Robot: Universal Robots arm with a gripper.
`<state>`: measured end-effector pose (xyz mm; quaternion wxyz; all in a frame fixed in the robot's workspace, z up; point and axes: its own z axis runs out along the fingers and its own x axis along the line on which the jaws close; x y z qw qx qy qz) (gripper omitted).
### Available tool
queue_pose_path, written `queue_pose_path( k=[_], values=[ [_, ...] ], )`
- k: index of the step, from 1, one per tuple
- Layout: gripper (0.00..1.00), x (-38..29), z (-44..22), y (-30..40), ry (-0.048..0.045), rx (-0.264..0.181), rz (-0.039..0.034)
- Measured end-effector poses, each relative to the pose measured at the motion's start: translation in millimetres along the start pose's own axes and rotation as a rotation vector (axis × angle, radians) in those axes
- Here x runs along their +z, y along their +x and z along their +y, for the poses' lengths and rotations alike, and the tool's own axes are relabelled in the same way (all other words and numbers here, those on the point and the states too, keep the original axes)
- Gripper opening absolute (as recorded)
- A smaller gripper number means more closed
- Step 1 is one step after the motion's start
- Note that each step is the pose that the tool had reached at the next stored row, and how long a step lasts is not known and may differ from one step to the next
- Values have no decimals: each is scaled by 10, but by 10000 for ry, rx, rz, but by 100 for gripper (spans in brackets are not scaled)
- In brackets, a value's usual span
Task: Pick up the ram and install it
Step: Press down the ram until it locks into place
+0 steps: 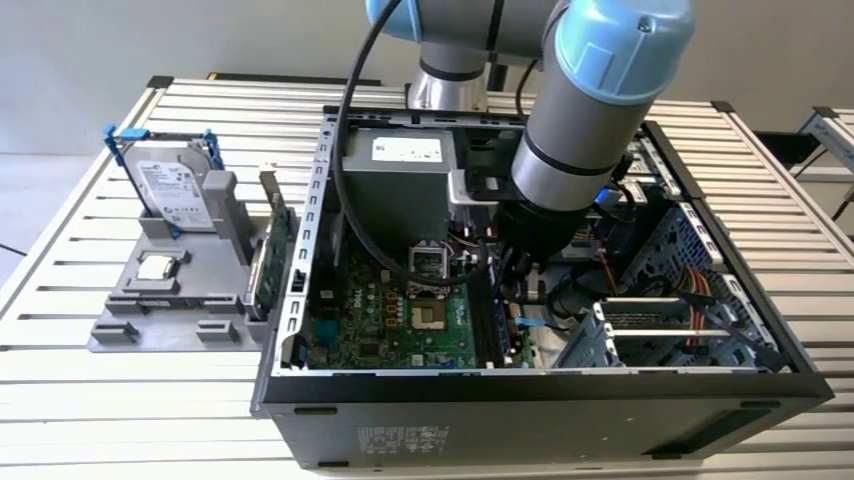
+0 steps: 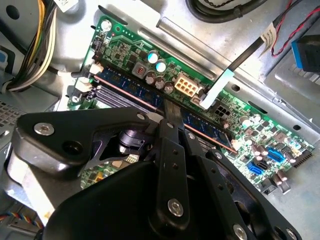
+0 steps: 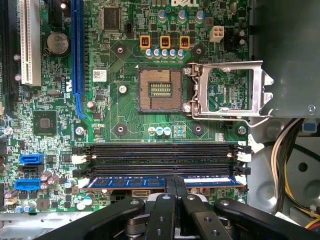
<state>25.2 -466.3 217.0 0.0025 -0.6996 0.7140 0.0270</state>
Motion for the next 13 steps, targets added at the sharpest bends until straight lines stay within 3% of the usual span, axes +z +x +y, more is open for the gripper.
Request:
queue_pose_path(
  k=[1,3,13],
  values=[
    [0,-3,0,0,1,0,-3],
    [0,-90,-1,-24,-38,9,188],
    [0,-99,0,-19,-44,9,210]
  ],
)
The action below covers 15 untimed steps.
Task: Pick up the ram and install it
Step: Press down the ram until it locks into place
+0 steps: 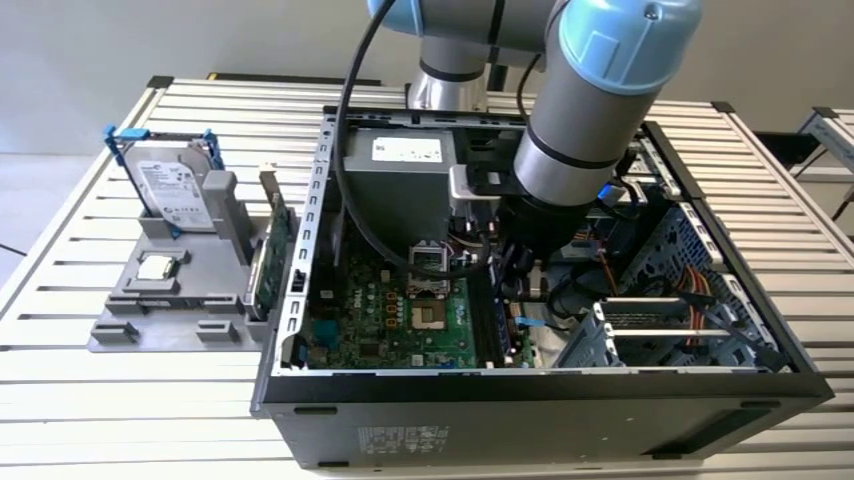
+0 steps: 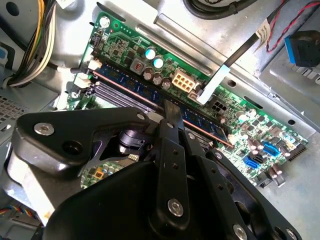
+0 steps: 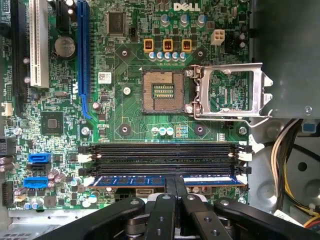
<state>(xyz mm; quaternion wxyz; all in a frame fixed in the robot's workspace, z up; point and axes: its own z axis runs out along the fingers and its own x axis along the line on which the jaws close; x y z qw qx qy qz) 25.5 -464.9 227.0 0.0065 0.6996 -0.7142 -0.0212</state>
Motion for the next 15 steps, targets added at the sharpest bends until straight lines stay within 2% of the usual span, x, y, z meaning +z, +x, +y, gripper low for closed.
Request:
queue_pose_path(
  k=[15],
  values=[
    [0,0,-1,0,0,-2,0]
  ],
)
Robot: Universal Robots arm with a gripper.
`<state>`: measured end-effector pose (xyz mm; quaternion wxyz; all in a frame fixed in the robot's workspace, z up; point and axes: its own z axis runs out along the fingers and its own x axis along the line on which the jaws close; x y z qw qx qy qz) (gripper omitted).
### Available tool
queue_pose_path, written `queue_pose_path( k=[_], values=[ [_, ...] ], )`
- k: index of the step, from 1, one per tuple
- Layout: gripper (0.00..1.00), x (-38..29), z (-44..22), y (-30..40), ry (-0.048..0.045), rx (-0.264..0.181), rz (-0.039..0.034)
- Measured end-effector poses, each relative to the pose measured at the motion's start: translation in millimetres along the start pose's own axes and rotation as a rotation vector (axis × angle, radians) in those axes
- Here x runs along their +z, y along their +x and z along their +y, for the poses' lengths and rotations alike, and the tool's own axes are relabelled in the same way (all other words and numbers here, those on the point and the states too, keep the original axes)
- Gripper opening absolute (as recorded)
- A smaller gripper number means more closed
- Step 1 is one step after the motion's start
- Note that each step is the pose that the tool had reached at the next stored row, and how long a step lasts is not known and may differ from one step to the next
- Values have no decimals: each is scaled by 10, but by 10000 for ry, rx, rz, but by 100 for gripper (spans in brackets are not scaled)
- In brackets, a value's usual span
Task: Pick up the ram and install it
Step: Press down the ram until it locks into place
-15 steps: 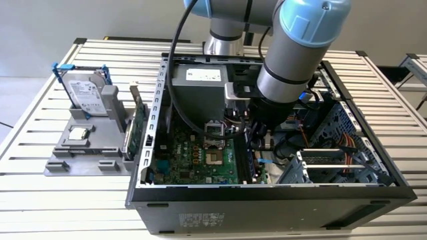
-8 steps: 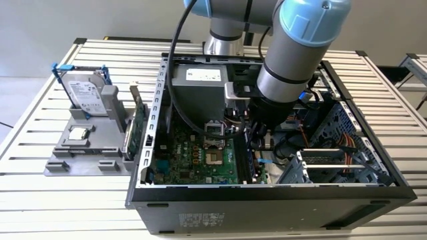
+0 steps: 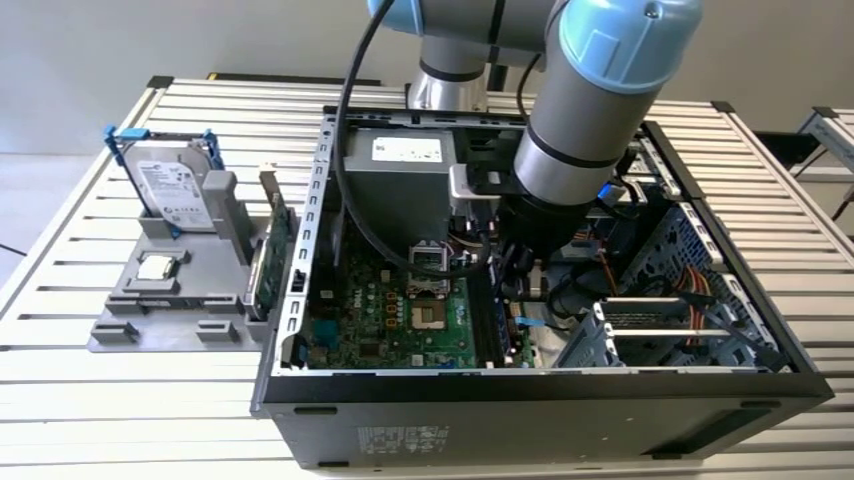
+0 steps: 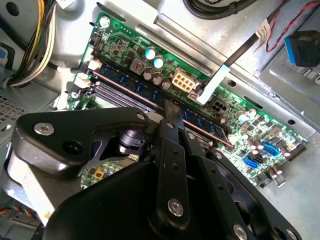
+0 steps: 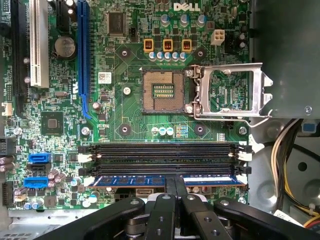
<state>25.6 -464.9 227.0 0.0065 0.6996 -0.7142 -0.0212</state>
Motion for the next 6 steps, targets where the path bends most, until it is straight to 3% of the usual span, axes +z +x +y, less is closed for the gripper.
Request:
queue_pose_path(
  k=[6],
  values=[
    [0,0,1,0,-1,2,1]
  ],
)
